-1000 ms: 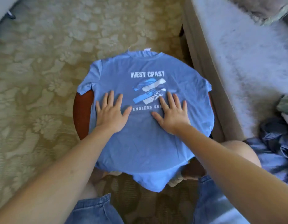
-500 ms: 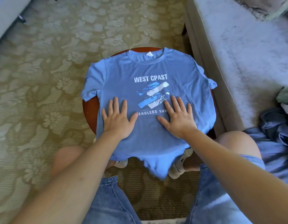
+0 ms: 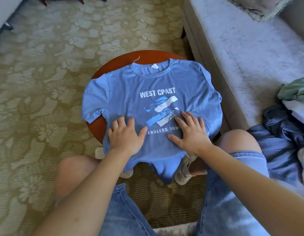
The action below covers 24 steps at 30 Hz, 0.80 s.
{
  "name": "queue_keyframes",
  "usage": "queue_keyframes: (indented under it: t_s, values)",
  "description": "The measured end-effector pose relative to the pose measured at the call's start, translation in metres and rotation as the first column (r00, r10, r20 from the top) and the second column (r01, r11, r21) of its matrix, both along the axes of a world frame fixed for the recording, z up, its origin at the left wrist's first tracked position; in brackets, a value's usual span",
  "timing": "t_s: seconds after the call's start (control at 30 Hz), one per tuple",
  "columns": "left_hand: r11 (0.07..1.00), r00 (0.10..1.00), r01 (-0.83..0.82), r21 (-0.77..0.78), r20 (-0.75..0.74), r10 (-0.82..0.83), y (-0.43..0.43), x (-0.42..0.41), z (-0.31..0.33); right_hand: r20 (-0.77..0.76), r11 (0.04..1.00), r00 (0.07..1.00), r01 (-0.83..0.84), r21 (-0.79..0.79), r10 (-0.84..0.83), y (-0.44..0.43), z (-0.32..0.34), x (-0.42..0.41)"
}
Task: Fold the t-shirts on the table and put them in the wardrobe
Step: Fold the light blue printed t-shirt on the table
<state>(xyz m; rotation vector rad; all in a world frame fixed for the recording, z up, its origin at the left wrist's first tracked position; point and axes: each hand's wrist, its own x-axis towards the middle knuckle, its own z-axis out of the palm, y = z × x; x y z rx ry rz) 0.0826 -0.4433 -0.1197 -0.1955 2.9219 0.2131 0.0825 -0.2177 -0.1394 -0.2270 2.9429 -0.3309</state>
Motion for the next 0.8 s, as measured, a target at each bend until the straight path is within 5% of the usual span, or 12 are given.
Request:
queue_keyframes:
  t_s: [0.13,0.27,0.4,0.5,0.8]
  values:
    - [0.997,0.995,-0.061,0.038,-0.081,0.064,-0.005,-0.020,0.005,-0.073,0.991,0.990,0.115,-0.076,-0.120,-0.021,0.012,-0.023]
    - [0.996,0.982,-0.041,0.079,-0.181,0.055,-0.015,-0.050,0.001,-0.019,0.994,0.998,0.063,-0.094,-0.065,-0.053,0.020,-0.059]
    - [0.999,0.993,-0.031,0.040,-0.115,0.035,-0.027,-0.070,-0.012,0.075,0.999,0.997,-0.017,-0.028,0.019,-0.083,0.019,-0.094]
    - [0.984,0.977,-0.167,0.060,-0.127,0.173,-0.046,-0.084,-0.015,0.090,1.000,0.996,-0.018,-0.008,0.019,-0.093,0.012,-0.116]
    - [0.949,0.951,-0.295,0.112,-0.067,0.303,-0.097,-0.109,-0.012,-0.030,0.996,1.000,-0.005,0.087,0.008,-0.080,-0.013,-0.120]
